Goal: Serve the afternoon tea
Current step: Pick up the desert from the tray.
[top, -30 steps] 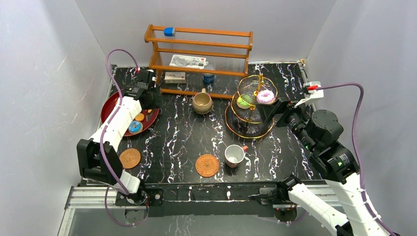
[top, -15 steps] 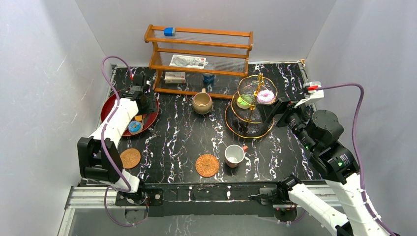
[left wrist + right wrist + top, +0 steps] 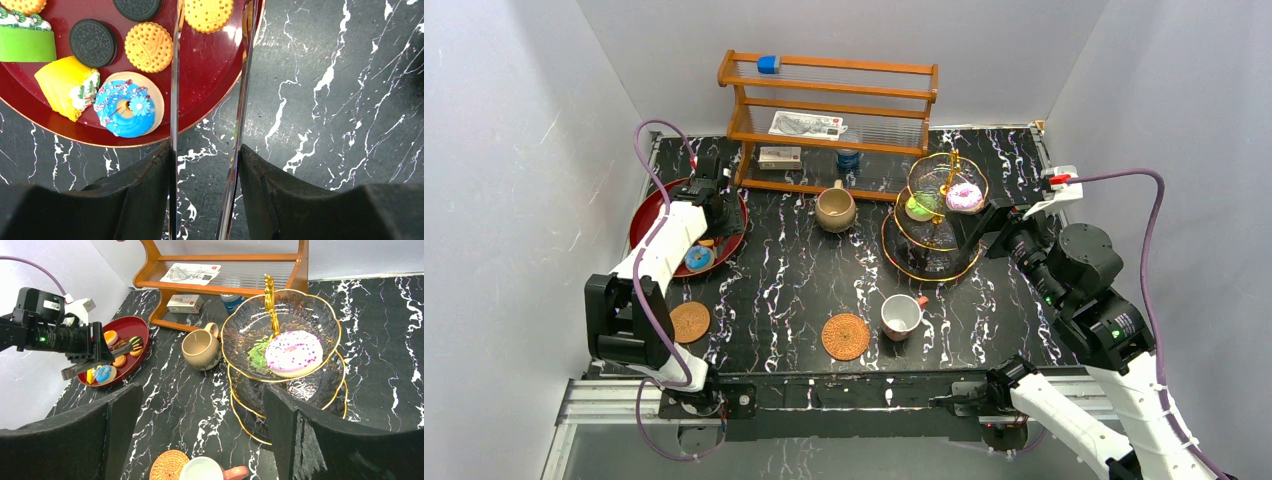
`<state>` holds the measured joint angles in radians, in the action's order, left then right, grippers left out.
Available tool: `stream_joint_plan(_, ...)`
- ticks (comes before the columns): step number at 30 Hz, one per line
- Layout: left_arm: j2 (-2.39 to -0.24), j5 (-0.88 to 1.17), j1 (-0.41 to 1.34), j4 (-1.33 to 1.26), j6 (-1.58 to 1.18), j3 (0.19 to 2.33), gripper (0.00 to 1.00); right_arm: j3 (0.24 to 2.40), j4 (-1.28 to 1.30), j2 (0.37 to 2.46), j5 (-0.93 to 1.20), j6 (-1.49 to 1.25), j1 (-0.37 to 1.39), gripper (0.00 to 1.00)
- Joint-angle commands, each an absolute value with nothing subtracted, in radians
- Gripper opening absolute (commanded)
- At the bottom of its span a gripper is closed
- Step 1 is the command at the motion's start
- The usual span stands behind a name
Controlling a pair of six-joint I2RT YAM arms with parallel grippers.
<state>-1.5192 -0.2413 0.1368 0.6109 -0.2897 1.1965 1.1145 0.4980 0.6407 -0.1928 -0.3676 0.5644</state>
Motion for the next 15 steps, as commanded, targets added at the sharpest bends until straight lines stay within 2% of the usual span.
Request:
stream_joint_plan(1, -1.528, -0.262, 0.127, 0.598, -0.289, 1.180, 0.48, 1.113, 0.448, 0.627, -0.210, -0.357, 0.569, 0.99)
stream_joint_plan(15, -1.567, -0.220, 0.117, 0.570, -0.293, 1.152, 0.48, 1.116, 0.454, 0.623, -0.212, -0.357, 0.568, 0.99)
